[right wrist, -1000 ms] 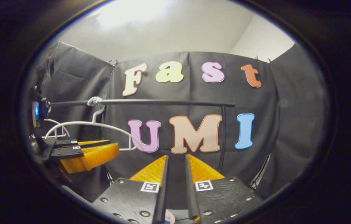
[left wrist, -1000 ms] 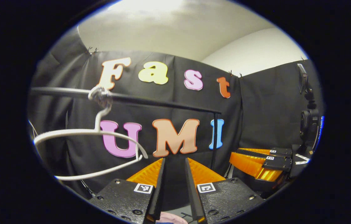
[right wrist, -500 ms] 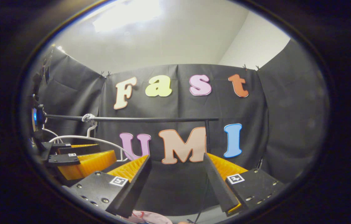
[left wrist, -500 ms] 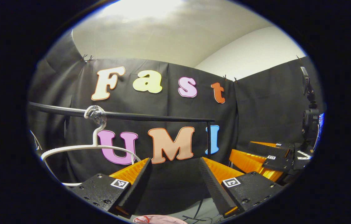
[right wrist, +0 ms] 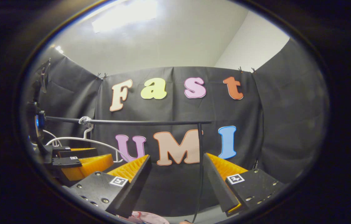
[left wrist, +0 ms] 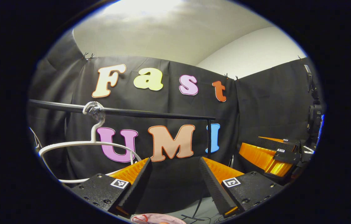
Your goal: Grasp the clothes on the hanger with both hands and then place them into the laundry hamper below.
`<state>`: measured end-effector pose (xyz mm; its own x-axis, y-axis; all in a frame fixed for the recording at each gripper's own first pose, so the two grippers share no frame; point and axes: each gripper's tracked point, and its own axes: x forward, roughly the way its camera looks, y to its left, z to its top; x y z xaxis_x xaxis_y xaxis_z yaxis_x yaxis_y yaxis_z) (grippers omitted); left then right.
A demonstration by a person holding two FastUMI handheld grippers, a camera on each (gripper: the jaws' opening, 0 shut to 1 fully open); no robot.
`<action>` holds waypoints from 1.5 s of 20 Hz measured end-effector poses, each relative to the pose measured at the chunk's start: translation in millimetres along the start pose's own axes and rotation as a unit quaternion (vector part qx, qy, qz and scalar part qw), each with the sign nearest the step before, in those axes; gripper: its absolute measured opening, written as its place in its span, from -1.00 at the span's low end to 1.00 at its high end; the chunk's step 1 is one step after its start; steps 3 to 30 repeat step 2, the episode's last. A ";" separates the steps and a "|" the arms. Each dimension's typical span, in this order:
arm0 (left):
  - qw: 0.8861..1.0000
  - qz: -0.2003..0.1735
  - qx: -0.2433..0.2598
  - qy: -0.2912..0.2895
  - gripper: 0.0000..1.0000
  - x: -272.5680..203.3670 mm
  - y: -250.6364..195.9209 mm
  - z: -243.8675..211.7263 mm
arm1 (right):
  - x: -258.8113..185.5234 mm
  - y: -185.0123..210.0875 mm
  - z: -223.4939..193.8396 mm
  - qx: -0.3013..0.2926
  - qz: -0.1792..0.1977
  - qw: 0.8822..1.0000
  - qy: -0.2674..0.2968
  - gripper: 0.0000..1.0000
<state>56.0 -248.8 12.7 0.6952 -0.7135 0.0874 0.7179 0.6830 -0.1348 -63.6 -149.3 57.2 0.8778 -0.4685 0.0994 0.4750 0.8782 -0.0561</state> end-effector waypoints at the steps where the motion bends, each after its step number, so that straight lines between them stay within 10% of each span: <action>1: 1.000 0.000 0.001 0.000 0.87 -0.1 -1.2 0.1 | -0.4 -1.2 -0.8 -0.001 -0.001 1.000 0.001 0.99; 30: 1.000 0.001 0.003 0.001 0.87 -0.7 -1.6 -0.9 | -0.7 -2.0 -1.1 -0.001 -0.002 1.000 0.002 0.99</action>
